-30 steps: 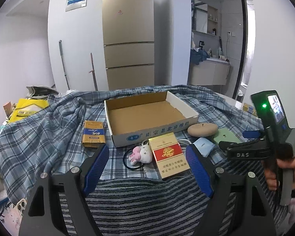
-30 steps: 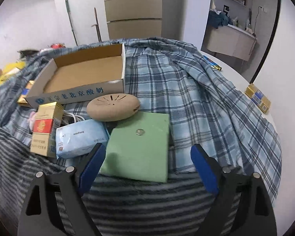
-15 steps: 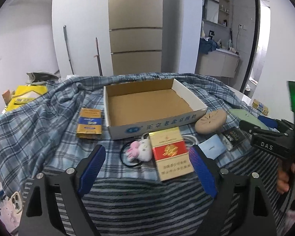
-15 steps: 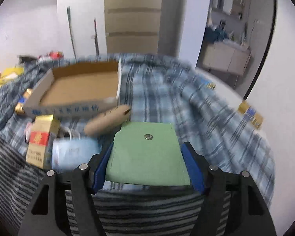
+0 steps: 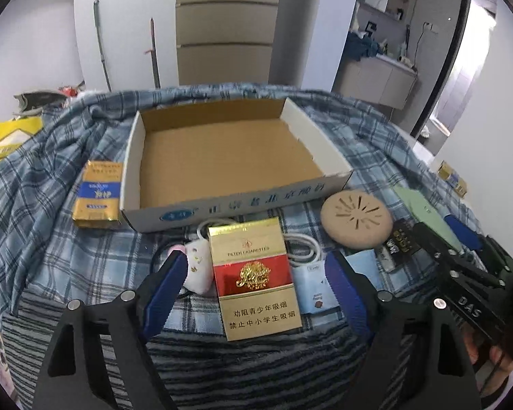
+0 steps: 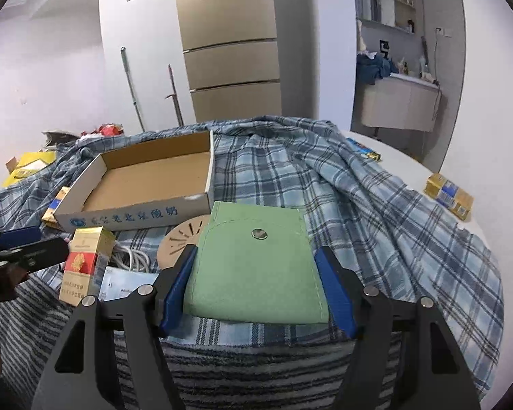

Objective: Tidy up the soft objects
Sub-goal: 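Lift the green pouch with the right gripper while the left gripper grasps the red cigarette pack, then carry the green pouch and red pack into the box, then release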

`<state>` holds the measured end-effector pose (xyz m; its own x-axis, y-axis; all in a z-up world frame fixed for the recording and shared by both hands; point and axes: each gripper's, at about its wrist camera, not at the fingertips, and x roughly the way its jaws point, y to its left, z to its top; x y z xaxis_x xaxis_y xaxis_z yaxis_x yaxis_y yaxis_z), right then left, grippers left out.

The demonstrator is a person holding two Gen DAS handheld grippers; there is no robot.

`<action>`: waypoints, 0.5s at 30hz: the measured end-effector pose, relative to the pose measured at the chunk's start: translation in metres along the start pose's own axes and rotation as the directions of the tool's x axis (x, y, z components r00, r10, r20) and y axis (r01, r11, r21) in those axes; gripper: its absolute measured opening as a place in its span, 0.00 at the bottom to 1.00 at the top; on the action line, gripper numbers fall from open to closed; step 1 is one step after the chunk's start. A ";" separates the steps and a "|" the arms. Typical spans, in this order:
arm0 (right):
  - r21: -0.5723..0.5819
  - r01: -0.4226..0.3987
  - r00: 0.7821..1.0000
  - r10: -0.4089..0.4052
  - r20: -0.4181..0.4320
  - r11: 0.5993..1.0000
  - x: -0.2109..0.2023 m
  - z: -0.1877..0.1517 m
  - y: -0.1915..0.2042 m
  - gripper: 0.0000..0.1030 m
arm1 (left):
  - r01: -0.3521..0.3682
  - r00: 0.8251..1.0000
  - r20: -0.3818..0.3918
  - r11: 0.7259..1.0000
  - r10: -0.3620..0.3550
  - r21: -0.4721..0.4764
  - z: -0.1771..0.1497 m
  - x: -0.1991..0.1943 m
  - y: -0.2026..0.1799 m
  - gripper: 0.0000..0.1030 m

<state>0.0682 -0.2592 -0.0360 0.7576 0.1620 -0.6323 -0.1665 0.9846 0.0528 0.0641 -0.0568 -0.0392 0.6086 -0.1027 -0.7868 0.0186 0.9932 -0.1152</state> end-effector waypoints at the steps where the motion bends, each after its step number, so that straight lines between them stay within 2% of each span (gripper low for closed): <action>1: -0.003 -0.005 1.000 0.005 -0.003 1.000 0.000 0.000 0.001 0.66 | -0.001 1.000 -0.016 1.000 0.001 -0.002 -0.001 0.004 0.000 0.82; 3: -0.010 -0.008 1.000 0.008 0.004 1.000 -0.001 -0.001 0.002 0.66 | -0.001 0.999 -0.043 1.000 0.001 -0.001 -0.004 0.013 -0.001 0.82; 4: -0.015 -0.010 1.000 0.010 0.007 1.000 -0.002 -0.001 0.003 0.66 | -0.001 0.998 -0.060 1.000 0.001 -0.002 -0.006 0.019 -0.001 0.79; 5: -0.020 -0.011 1.000 0.011 0.008 1.000 -0.002 -0.002 0.004 0.66 | 0.003 0.998 -0.066 1.000 -0.004 -0.013 -0.007 0.022 0.001 0.70; 8: -0.029 -0.015 1.000 0.015 0.007 0.999 -0.003 -0.003 0.005 0.66 | 0.007 0.995 -0.096 0.999 -0.011 -0.038 -0.010 0.035 0.006 0.62; 15: -0.033 -0.017 1.000 0.018 0.004 0.999 -0.002 -0.002 0.006 0.66 | 0.010 0.997 -0.072 1.000 -0.010 0.000 -0.015 0.031 0.001 0.59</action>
<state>0.0642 -0.2538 -0.0364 0.7569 0.1796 -0.6283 -0.2002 0.9790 0.0386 0.0711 -0.0595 -0.0723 0.5495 -0.1160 -0.8274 0.0244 0.9921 -0.1229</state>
